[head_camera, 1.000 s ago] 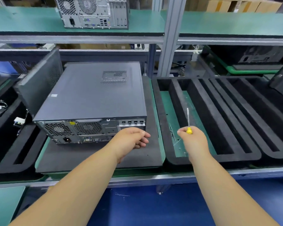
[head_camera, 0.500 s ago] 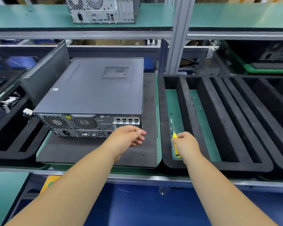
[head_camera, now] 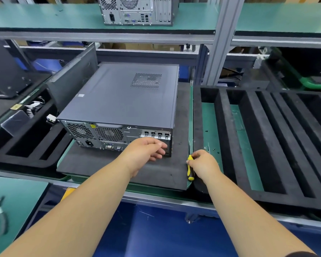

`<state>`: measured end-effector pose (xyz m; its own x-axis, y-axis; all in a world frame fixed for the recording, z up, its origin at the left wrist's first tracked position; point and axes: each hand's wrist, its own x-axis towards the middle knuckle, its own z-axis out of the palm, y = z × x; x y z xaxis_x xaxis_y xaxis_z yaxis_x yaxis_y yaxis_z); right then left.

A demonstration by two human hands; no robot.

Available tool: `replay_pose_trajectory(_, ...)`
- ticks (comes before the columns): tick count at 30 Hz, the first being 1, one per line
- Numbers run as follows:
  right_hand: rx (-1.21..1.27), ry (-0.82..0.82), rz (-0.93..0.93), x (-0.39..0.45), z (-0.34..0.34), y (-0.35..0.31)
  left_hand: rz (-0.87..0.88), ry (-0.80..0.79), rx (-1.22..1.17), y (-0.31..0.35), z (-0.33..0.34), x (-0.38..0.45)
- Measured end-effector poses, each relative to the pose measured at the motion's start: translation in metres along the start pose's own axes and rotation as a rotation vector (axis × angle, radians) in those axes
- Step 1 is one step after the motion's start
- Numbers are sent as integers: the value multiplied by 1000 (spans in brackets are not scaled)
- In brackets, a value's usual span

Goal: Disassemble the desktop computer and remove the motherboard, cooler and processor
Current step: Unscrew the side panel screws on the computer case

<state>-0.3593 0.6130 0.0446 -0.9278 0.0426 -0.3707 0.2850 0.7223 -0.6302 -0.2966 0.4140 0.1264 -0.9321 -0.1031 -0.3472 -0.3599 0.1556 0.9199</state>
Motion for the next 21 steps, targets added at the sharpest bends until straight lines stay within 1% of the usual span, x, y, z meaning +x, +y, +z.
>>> replay_pose_trajectory(5,30,4,5,-3,-3,-1,31,27,29,2,-12,-9)
replay_pose_trajectory(8,-7,-18,2,-6,-6,-7,95,51,81,5,-29,-15)
replay_pose_trajectory(11,-23,-52,23,-11,-9,-16,159,82,79,9,-49,-18)
replay_pose_trajectory(13,-50,-44,36,-15,-11,-22,195,96,77,11,-62,-18)
replay_pose_trajectory(17,-21,101,13,-26,-16,-41,276,106,81,16,-89,-12)
replay_pose_trajectory(19,65,221,-32,-33,-17,-55,328,110,124,17,-104,-9)
replay_pose_trajectory(21,170,381,-119,-42,-16,-71,409,136,197,17,-120,-7)
